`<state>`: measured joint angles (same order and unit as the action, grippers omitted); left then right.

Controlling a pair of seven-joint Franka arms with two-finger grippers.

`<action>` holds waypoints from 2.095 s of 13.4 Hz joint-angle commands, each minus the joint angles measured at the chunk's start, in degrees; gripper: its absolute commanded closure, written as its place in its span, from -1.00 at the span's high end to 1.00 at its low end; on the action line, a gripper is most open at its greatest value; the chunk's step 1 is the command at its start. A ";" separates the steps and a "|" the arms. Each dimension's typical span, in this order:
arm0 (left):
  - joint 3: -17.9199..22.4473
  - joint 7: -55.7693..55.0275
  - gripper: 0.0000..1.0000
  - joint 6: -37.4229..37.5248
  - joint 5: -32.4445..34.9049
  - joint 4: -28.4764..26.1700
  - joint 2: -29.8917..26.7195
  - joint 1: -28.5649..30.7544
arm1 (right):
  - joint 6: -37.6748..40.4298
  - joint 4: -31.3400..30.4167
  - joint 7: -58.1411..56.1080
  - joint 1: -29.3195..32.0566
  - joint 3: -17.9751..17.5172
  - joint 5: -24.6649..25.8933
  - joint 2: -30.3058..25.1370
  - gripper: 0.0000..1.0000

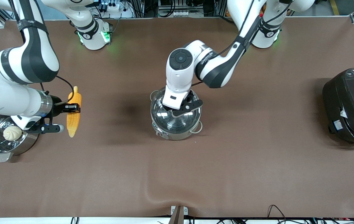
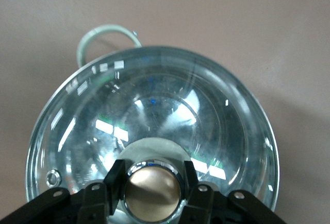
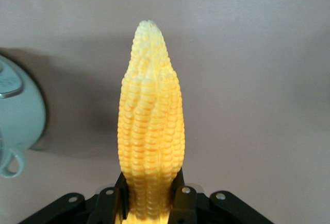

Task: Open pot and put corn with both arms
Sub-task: 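Lift the lid aside with the left gripper while the right gripper carries corn over pot, then lower the corn into the pot and open the right gripper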

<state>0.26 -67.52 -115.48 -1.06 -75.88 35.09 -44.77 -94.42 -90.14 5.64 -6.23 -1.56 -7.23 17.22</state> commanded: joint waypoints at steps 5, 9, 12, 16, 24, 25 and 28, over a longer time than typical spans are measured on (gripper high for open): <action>0.09 20.82 -1.00 17.81 -0.78 -1.90 -14.77 12.40 | 0.39 3.12 8.50 -9.12 0.59 -5.25 1.94 -0.95; 0.09 37.42 -1.00 19.60 -0.78 -9.18 -20.49 22.68 | -5.40 3.21 16.32 -20.63 0.60 -3.23 3.78 -0.95; 0.09 47.29 -1.00 15.49 -0.69 -18.13 -23.92 30.34 | -15.24 4.96 26.58 -29.34 0.51 -1.03 8.34 -0.93; 0.09 55.03 -1.00 0.04 -0.08 -35.43 -30.15 35.88 | -19.55 8.12 32.85 -34.46 0.95 1.08 15.11 -0.91; 0.18 58.56 -1.00 -19.24 4.04 -55.24 -34.74 40.79 | -24.86 11.47 39.37 -34.03 0.95 1.43 18.47 1.00; 0.00 59.60 -1.00 -20.56 4.31 -56.56 -34.74 42.38 | -23.19 11.47 37.97 -32.89 0.95 1.34 17.34 1.00; 0.00 62.42 -1.00 -25.30 4.32 -60.42 -34.74 44.50 | -13.90 11.30 32.96 -29.03 0.95 1.08 12.25 1.00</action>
<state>0.97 -6.72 -137.73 2.03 -132.52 3.47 -2.18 -113.51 -77.79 41.06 -38.33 0.12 -6.54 33.86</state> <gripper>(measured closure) 0.498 0.000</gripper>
